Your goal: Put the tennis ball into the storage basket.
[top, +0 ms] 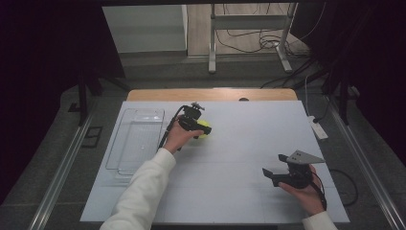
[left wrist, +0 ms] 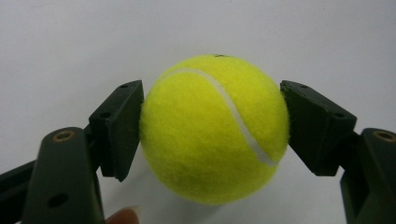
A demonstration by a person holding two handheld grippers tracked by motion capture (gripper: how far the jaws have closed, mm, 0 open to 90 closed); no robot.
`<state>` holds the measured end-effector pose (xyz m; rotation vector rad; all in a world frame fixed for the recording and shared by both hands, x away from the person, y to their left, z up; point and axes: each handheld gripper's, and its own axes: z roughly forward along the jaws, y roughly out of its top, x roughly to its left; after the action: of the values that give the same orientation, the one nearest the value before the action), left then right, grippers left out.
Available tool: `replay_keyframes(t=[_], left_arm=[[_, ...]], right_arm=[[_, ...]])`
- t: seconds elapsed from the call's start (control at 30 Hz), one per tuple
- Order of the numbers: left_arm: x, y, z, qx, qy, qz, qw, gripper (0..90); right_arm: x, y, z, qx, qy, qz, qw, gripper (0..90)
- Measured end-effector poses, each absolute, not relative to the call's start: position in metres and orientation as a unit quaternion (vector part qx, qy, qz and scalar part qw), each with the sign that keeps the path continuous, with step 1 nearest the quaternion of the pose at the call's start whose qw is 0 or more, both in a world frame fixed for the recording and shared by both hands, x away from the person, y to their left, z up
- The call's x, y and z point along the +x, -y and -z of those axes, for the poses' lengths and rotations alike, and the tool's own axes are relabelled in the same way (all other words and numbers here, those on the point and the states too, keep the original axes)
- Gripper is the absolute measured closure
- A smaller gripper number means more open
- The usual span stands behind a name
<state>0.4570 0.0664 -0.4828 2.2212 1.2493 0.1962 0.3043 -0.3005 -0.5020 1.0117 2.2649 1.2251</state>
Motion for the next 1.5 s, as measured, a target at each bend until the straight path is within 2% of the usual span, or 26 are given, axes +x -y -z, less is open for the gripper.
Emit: replay_keyframes(t=[1.5], left_arm=[[0.429, -0.073, 0.454, 0.833, -0.432, -0.106, 0.329, 26.4]], right_arm=[[0.304, 0.301, 0.501, 0.36, -0.803, -0.436, 0.189, 14.3]])
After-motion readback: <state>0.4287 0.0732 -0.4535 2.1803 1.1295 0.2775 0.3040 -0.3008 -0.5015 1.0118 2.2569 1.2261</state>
